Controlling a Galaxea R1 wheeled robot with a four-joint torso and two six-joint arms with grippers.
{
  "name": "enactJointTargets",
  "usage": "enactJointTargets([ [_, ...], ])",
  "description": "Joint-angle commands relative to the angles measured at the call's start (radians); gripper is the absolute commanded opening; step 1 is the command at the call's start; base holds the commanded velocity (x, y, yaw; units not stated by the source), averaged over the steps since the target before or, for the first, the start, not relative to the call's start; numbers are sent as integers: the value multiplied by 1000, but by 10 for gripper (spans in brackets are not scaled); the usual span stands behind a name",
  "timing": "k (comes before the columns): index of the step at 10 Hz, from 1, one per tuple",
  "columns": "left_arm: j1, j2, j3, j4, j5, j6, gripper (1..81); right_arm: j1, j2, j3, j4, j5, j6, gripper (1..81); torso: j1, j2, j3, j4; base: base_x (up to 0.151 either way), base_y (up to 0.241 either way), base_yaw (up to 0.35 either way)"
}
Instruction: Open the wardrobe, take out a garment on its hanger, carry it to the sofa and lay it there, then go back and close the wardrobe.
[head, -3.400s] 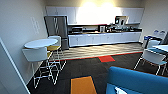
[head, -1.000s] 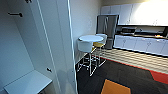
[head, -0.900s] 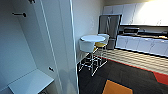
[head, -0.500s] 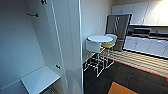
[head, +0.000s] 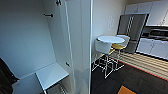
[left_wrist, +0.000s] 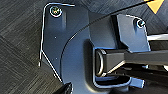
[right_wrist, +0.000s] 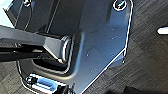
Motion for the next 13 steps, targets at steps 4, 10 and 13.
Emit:
enactJointTargets([
  [4, -38, 1, -18, 5, 47, 7, 811, 40, 6, -4, -2, -57, 1, 811, 0, 0, 0, 0, 0, 0, 277],
  [10, -41, 18, -28, 6, 47, 29, 811, 35, 8, -1, 1, -59, 1, 811, 0, 0, 0, 0, 0, 0, 277],
  [13, -39, 19, -28, 6, 47, 29, 811, 33, 11, -1, 2, -57, 1, 811, 0, 0, 0, 0, 0, 0, 277],
])
